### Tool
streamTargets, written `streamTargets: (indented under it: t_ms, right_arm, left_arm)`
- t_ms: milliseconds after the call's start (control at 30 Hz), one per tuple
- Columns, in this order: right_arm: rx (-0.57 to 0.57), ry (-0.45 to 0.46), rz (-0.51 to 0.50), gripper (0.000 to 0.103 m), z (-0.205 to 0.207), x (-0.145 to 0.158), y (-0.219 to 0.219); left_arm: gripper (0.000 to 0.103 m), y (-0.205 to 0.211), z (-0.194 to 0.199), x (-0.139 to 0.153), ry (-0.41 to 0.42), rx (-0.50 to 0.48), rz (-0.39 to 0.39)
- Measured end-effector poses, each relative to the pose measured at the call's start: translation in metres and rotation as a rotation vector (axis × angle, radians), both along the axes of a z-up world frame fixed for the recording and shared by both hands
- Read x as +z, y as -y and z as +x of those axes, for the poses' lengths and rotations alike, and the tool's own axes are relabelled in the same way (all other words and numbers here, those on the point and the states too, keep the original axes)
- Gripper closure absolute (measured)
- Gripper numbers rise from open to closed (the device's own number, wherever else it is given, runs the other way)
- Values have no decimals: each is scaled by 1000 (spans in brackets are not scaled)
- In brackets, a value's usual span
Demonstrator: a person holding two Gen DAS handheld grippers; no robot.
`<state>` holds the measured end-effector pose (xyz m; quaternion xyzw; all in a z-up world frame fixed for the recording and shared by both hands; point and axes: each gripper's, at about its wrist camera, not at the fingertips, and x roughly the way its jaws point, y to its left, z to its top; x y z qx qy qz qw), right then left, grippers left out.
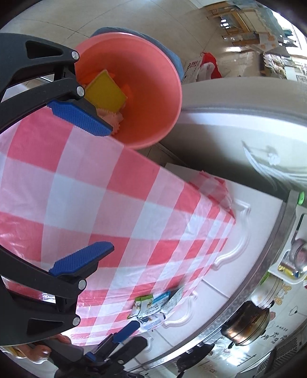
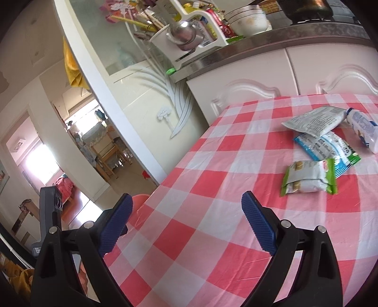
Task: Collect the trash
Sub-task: 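Move both open grippers back over the table toward the snack packets and bottle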
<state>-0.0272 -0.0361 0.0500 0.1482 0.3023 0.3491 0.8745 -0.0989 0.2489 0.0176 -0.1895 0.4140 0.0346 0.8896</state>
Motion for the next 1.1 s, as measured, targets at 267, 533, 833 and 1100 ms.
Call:
streamTargets:
  t_ms: [267,533,833,1100]
  right_arm:
    - [-75,-19,55,9,13,0,37]
    - [-149,-29,84,9,23,-2,72]
    - [-229,-45,108,9,33,-7,107]
    - [-307,-69,137,9,44,-13,145]
  left_arm:
    - [13,26,10,4,1,-51,13]
    - [13,53,20,7,-2,-104,25]
    - [13,89,35,10,3,-182,31]
    - [13,124,51,13,12,-254,29]
